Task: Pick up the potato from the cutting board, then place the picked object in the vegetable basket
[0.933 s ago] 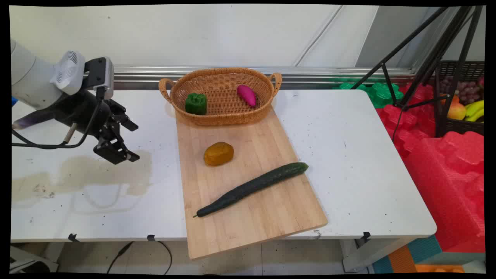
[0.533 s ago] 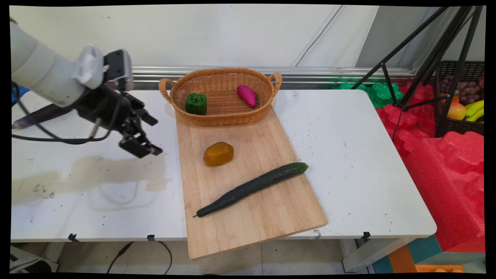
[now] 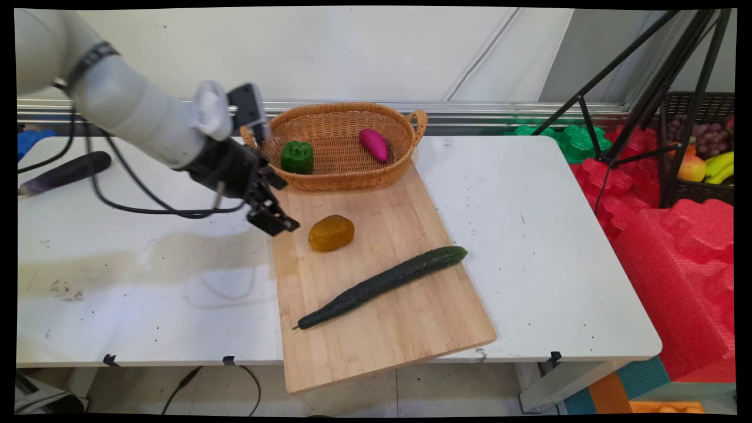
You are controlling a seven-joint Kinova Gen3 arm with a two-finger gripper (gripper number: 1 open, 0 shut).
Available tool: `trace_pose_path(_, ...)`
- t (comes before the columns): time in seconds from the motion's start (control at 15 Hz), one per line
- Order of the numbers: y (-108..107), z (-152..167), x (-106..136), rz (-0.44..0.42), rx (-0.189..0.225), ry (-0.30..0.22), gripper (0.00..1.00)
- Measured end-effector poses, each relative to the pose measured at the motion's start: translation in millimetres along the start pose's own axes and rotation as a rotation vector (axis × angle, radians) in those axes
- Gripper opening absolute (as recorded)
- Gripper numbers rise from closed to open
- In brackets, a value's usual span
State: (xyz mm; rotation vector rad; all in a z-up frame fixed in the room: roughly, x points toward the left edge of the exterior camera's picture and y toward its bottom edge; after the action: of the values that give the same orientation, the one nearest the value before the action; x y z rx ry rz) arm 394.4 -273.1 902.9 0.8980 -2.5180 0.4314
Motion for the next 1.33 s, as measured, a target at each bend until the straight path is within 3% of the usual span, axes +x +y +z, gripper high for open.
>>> trace_pose_path(0.67,8.1,79.9,24.1,-0.009,-0.018,-0.041,1.0)
trace_pose_path(1.07,7.8,109.7,23.6,-0.026,-0.013,-0.082,1.0)
trace_pose_path(1.13,7.8,112.8,22.4,-0.028,-0.012,-0.089,0.0)
trace_pose_path(1.33,8.0,117.2,20.8,-0.033,-0.008,-0.094,0.0)
